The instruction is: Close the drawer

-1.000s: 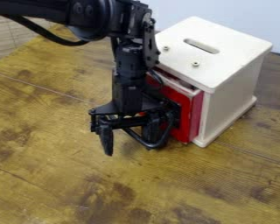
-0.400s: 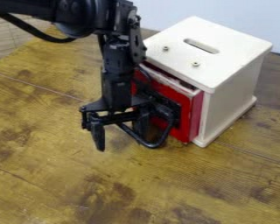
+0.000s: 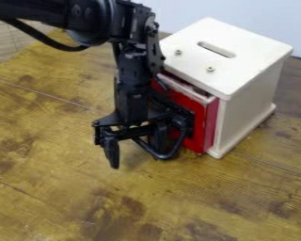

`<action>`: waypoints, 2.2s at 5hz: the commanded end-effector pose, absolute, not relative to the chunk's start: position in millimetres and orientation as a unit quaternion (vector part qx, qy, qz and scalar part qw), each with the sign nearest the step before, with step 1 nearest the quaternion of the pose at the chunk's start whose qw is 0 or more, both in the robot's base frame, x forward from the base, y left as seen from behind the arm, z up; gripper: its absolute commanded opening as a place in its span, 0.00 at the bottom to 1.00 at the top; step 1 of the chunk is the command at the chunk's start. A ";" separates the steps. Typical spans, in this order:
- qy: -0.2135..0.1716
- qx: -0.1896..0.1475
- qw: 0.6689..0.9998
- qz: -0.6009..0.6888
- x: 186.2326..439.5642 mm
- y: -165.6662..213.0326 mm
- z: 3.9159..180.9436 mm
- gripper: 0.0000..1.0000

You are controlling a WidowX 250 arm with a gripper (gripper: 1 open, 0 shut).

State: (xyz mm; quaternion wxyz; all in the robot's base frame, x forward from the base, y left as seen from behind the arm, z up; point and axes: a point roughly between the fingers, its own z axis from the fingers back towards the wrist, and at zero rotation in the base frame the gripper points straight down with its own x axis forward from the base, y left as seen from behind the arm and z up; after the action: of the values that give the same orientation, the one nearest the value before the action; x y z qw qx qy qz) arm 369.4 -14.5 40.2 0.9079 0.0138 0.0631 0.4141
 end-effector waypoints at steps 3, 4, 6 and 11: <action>0.026 -0.009 0.912 0.410 375.9 7.6 74.7 1.00; 0.023 -0.012 0.919 0.392 377.7 21.4 78.0 1.00; 0.015 -0.017 0.919 0.393 376.7 42.7 77.6 1.00; -0.007 -0.045 0.931 0.362 375.4 58.9 108.3 0.00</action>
State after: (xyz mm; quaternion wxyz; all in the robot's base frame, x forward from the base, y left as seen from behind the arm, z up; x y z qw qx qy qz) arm 371.4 39.7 67.1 0.9368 -0.0369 0.0500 0.3443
